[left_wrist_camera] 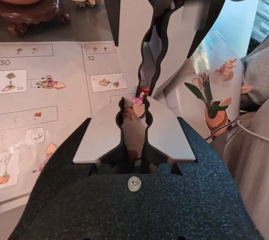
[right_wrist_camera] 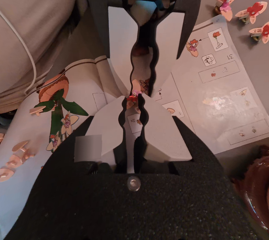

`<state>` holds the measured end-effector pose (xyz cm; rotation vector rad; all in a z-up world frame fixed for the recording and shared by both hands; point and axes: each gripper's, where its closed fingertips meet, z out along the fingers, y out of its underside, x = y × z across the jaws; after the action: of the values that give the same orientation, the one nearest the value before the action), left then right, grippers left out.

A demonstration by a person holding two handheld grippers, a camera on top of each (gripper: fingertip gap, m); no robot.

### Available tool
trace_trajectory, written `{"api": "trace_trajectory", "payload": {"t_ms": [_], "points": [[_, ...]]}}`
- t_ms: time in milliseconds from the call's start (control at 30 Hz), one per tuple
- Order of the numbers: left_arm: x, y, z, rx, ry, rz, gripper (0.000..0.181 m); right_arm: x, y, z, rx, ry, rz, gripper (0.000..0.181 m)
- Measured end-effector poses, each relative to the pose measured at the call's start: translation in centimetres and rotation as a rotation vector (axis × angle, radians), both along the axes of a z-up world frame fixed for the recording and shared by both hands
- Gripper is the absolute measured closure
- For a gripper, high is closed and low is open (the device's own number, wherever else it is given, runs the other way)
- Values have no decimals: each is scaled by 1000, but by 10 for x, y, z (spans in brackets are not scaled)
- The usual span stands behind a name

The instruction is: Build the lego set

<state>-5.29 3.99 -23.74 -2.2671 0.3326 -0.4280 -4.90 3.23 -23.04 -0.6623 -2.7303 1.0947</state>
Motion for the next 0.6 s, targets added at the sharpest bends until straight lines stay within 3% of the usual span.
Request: {"api": "trace_trajectory", "payload": {"t_ms": [133,333,600], "points": [[-3,-5,6,35,-7,-20,141,-2,0,-1,18,16,0,167],[-3,-15,0,12,45,-76,146,-5,2,7,-22,22,-13,167],[-7,-14,-2,4,59,-115,169,-7,9,36,-316,-71,-187,166]]}}
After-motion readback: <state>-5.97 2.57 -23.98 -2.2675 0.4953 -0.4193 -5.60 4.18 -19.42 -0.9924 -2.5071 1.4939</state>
